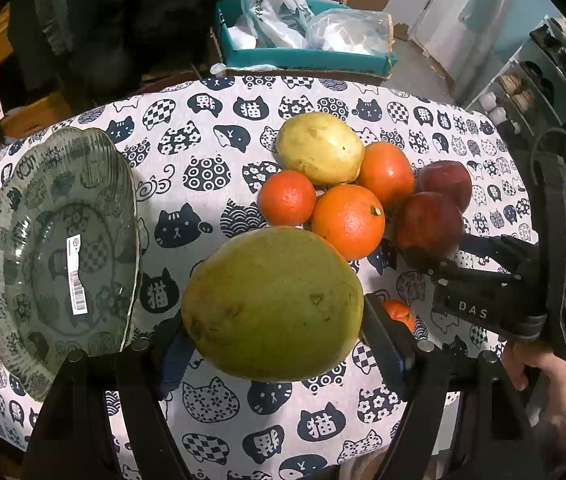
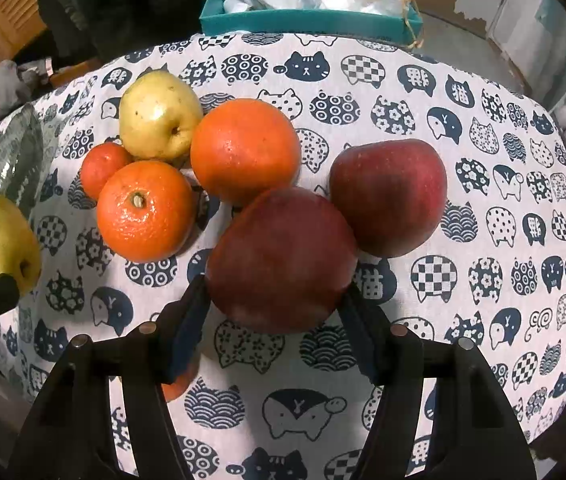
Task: Organize fruits
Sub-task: 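Close left tool on the yellow-green fruit while right tool closes on the red apple, then lift both held fruits and carry them over the green glass bowl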
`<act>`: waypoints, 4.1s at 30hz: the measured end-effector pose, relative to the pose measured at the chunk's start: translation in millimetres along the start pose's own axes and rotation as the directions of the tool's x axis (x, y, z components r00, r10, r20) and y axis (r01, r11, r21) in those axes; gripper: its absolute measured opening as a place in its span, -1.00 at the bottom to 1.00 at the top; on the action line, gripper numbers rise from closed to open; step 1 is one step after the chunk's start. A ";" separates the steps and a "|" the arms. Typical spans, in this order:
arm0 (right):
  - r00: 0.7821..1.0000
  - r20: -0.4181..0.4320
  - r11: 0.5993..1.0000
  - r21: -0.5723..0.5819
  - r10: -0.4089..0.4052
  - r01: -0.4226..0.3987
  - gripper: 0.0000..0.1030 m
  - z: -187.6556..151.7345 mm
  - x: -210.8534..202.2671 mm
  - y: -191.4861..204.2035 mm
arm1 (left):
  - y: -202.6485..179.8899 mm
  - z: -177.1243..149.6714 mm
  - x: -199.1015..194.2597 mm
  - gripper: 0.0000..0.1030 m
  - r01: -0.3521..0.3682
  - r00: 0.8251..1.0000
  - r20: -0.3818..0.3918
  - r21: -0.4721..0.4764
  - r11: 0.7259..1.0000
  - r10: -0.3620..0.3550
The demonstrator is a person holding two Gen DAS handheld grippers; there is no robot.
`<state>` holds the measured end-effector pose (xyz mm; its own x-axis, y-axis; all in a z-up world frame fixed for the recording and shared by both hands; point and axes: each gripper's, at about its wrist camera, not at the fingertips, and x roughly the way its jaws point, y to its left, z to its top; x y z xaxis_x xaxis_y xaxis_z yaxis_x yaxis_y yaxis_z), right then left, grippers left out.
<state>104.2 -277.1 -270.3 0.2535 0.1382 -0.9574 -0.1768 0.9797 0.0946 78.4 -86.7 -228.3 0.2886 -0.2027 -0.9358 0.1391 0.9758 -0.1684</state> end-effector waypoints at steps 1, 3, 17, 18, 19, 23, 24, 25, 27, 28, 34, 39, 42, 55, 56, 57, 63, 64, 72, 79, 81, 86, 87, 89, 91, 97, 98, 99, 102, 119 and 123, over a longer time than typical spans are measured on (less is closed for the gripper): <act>1.000 -0.002 1.000 0.001 -0.001 0.001 0.30 -0.1 0.6 -0.9 | 0.4 0.2 0.0 0.54 0.000 1.000 0.000 -0.002 1.000 0.000; 1.000 -0.005 1.000 0.004 -0.007 0.007 0.33 1.1 2.3 -2.8 | 0.6 0.8 0.2 0.54 0.001 1.000 0.000 -0.003 1.000 -0.001; 0.999 0.051 1.000 -0.012 -0.020 0.020 0.27 -1.5 -1.7 -4.1 | 4.0 2.2 -0.5 0.54 -0.006 1.000 0.006 -0.005 1.000 0.006; 0.999 0.048 1.000 -0.012 -0.014 0.015 0.27 -1.6 -1.4 -4.1 | 3.7 2.4 -0.8 0.54 -0.008 1.000 0.008 -0.003 1.000 0.008; 0.999 0.048 1.000 -0.011 -0.013 0.014 0.27 -2.1 -1.4 -4.1 | 3.4 2.7 -0.8 0.54 -0.008 1.000 0.007 -0.003 1.000 0.008; 0.998 0.056 1.000 -0.008 -0.012 0.012 0.26 -5.6 -5.5 -4.6 | 2.9 2.8 -2.9 0.54 -0.004 1.000 0.010 -0.003 1.000 0.004; 0.998 0.064 1.000 -0.009 -0.013 0.014 0.26 -7.8 -9.0 -4.7 | 2.9 2.8 -4.3 0.54 -0.004 1.000 0.013 -0.002 1.000 0.004; 0.997 0.073 1.000 -0.008 -0.015 0.016 0.26 -8.3 -12.5 -4.6 | 2.9 2.9 -6.0 0.54 -0.006 1.000 0.018 0.001 1.000 0.006; 0.995 0.098 1.000 -0.001 -0.011 0.011 0.26 -9.1 -21.8 -5.9 | 2.2 2.9 -11.1 0.54 -0.014 0.999 0.032 0.008 1.000 0.014; 0.994 0.108 1.000 0.002 -0.009 0.009 0.26 -8.7 -25.5 -6.1 | 2.2 2.9 -12.9 0.54 -0.017 0.999 0.037 0.010 1.000 0.017; 0.984 0.181 1.000 -0.008 -0.010 0.012 0.26 -9.4 -52.2 -2.5 | 5.0 3.5 -29.0 0.54 -0.022 0.997 0.076 0.014 1.000 0.021; 0.970 0.245 1.000 -0.028 -0.002 0.009 0.27 -7.3 -76.4 6.9 | 6.9 4.1 -51.2 0.54 -0.047 0.990 0.132 0.024 0.999 0.043; 0.957 0.289 0.999 -0.035 0.010 0.000 0.26 -3.5 -93.0 11.8 | 8.6 4.9 -64.8 0.54 -0.057 0.985 0.167 0.025 0.998 0.052; 0.882 0.467 0.995 -0.096 0.053 -0.009 0.26 6.3 -154.3 37.5 | 22.5 6.8 -126.8 0.54 -0.073 0.944 0.324 0.016 0.997 0.064; 0.875 0.481 0.995 -0.101 0.056 -0.008 0.27 6.4 -158.4 40.0 | 23.8 6.8 -130.6 0.54 -0.077 0.940 0.334 0.015 0.997 0.068; 0.868 0.493 0.994 -0.107 0.059 -0.007 0.27 6.6 -162.3 42.5 | 25.1 7.0 -134.3 0.54 -0.081 0.936 0.344 0.011 0.997 0.072; 0.836 0.540 0.989 -0.148 0.095 -0.016 0.27 9.1 -184.2 61.9 | 38.0 7.8 -152.4 0.54 -0.104 0.916 0.389 -0.010 0.995 0.099; 0.834 0.543 0.987 -0.157 0.104 -0.021 0.27 10.5 -187.4 66.1 | 40.4 6.9 -155.2 0.54 -0.109 0.912 0.395 -0.013 0.994 0.105; 0.814 0.557 0.977 -0.207 0.163 -0.054 0.27 19.8 -200.3 95.1 | 66.5 0.7 -166.4 0.54 -0.129 0.899 0.414 -0.065 0.990 0.144; 0.807 0.552 0.964 -0.256 0.211 -0.077 0.27 33.6 -201.5 132.4 | 98.7 -5.8 -173.9 0.54 -0.160 0.886 0.420 -0.127 0.979 0.199; 0.804 0.552 0.960 -0.269 0.222 -0.081 0.27 37.0 -201.1 142.3 | 107.6 -6.9 -177.3 0.54 -0.164 0.882 0.421 -0.143 0.976 0.210; 0.803 0.538 0.948 -0.303 0.256 -0.099 0.27 46.6 -197.2 171.4 | 133.7 -11.9 -181.4 0.54 -0.170 0.878 0.414 -0.195 0.966 0.238; 0.804 0.535 0.946 -0.309 0.260 -0.101 0.27 48.1 -195.9 176.5 | 138.5 -12.1 -181.0 0.54 -0.170 0.879 0.411 -0.202 0.965 0.241; 0.808 0.523 0.941 -0.322 0.272 -0.109 0.27 51.7 -190.8 187.8 | 149.0 -13.7 -179.0 0.54 -0.172 0.883 0.399 -0.218 0.961 0.248; 0.812 0.511 0.937 -0.329 0.283 -0.120 0.27 55.2 -185.4 198.0 | 161.5 -16.2 -174.2 0.54 -0.170 0.889 0.382 -0.236 0.957 0.252; 0.827 0.468 0.924 -0.351 0.313 -0.151 0.27 65.6 -161.0 226.3 | 189.9 -20.9 -150.1 0.54 -0.177 0.909 0.325 -0.266 0.947 0.261; 0.831 0.458 0.922 -0.357 0.315 -0.153 0.27 66.9 -155.6 231.7 | 194.5 -22.0 -143.0 0.54 -0.179 0.913 0.312 -0.269 0.946 0.262; 0.835 0.450 0.920 -0.360 0.318 -0.157 0.27 67.7 -151.1 235.9 | 197.0 -22.6 -139.0 0.54 -0.181 0.916 0.303 -0.272 0.945 0.263; 0.847 0.421 0.914 -0.370 0.325 -0.167 0.27 70.3 -134.3 248.6 | 209.0 -25.4 -120.1 0.54 -0.181 0.929 0.264 -0.288 0.941 0.259; 0.917 0.238 0.888 -0.412 0.320 -0.203 0.27 65.7 -38.8 282.0 | 248.6 -33.1 -27.2 0.54 -0.148 0.982 0.063 -0.337 0.930 0.179; 0.931 0.197 0.888 -0.412 0.307 -0.206 0.27 62.0 -22.6 283.5 | 248.5 -34.0 -13.4 0.54 -0.157 0.984 0.025 -0.327 0.932 0.174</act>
<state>107.3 6.6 -204.9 0.3687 0.4583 -0.8087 -0.6008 0.7813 0.1689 76.8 161.3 -268.1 0.3318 -0.0313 -0.9428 -0.2258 0.9678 -0.1116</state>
